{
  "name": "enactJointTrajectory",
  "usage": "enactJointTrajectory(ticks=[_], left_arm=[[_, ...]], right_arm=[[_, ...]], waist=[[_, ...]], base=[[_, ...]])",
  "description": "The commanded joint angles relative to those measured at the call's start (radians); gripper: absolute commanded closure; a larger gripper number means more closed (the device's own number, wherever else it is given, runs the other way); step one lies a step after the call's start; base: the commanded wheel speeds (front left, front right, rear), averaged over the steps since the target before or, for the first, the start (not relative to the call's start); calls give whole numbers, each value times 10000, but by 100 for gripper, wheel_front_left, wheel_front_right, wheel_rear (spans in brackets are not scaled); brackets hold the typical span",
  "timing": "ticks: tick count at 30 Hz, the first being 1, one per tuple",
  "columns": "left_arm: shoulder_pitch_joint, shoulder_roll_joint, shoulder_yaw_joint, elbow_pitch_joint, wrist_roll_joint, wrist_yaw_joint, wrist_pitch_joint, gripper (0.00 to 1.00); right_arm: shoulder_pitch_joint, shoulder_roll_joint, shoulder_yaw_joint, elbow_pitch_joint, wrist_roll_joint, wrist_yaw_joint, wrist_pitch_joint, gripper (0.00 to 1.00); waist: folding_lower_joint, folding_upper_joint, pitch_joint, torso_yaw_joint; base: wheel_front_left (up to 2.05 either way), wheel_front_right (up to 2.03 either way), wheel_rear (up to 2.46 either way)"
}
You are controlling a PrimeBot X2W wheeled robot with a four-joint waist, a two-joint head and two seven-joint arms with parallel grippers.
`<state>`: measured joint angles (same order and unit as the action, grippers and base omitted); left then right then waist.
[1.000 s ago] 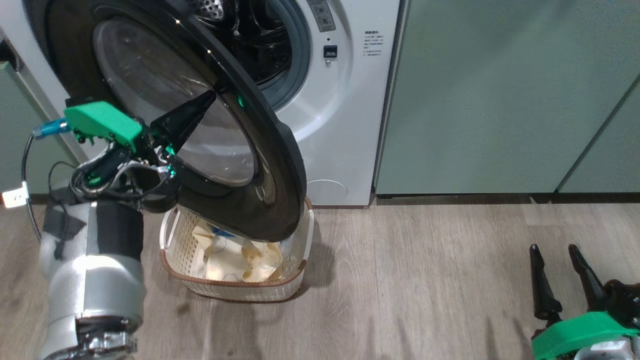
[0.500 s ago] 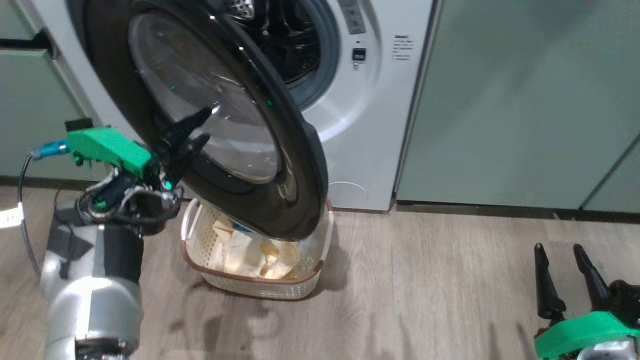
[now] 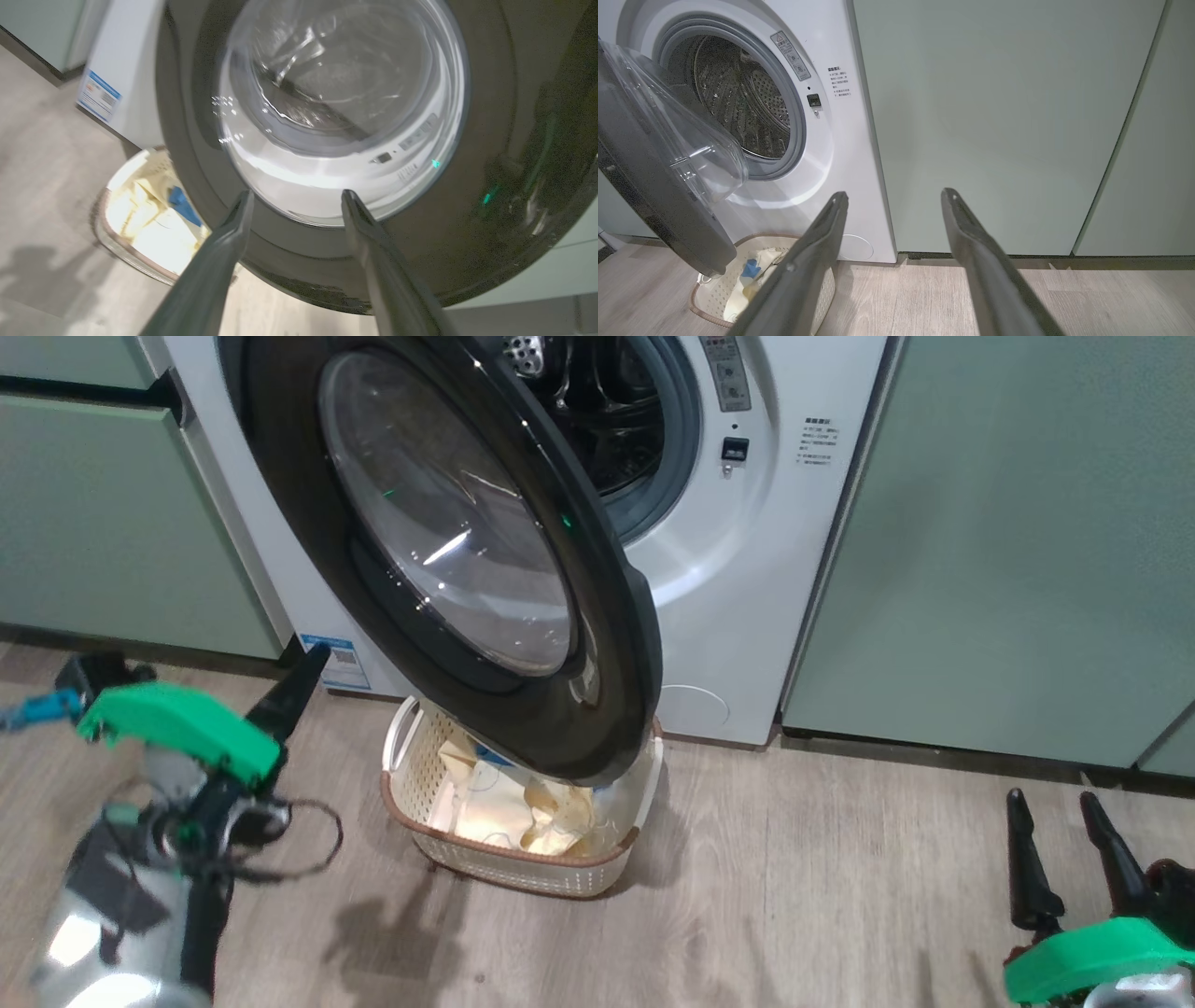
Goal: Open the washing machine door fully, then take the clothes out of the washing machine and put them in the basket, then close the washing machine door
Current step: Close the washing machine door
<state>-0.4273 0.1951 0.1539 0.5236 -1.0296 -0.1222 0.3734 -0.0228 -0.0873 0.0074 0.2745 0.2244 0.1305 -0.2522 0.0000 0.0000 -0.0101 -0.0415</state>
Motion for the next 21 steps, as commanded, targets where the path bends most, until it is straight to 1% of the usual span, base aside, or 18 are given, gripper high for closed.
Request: enactJointTrajectory(ticks=[1, 5, 6, 7, 8, 10, 12, 14, 17, 19, 21], left_arm=[[65, 631, -50, -581, -17, -81, -722, 0], [830, 1238, -1212, -934, 306, -82, -2317, 0], [997, 1476, -1634, -996, 613, -82, -2758, 0], [997, 1476, -1634, -996, 613, -82, -2758, 0], [1135, 1614, -2005, -1031, 749, -83, -3182, 0], [1302, 1731, -2426, -1013, 642, -83, -3999, 0], [1445, 2056, -3101, -955, 1019, -83, -4752, 0], [1493, 2177, -3501, -841, 1022, -83, -5508, 0], [1506, 2462, -4135, -666, 1399, -83, -6126, 0], [1493, 2500, -4347, -605, 1602, -83, -6290, 0], [1470, 2572, -4411, -597, 2182, -83, -6338, 0]], right_arm=[[-177, -64, 162, -377, -2, 2, -96, 0], [-124, -43, 149, -397, -9, 2, -96, 0], [-106, -40, 141, -404, -11, 2, -96, 0], [-106, -40, 141, -404, -11, 2, -96, 0], [-91, -38, 127, -403, -15, 2, -96, 0], [-69, -30, 97, -395, -24, 2, -96, 0], [-60, -18, 83, -392, -33, 2, -96, 0], [-53, -6, 71, -392, -39, 2, -96, 0], [-40, 10, 57, -386, -48, 2, -96, 0], [-25, 18, 53, -385, -50, 2, -96, 0], [-21, 22, 60, -383, -47, 2, -96, 0]], waist=[[0, 0, -25, 40], [0, 0, -77, 98], [0, 0, -83, 116], [0, 0, -83, 116], [0, 0, -86, 134], [0, 0, -94, 161], [0, 0, -91, 175], [0, 0, -90, 188], [0, 0, -90, 201], [0, 0, -88, 208], [0, 0, -81, 208]], base=[[0, 0, 0], [0, 0, 0], [0, 0, 0], [0, 0, 0], [0, 0, 0], [0, 0, 0], [0, 0, 0], [0, 0, 0], [0, 0, 0], [0, 0, 0], [0, 0, 0]])
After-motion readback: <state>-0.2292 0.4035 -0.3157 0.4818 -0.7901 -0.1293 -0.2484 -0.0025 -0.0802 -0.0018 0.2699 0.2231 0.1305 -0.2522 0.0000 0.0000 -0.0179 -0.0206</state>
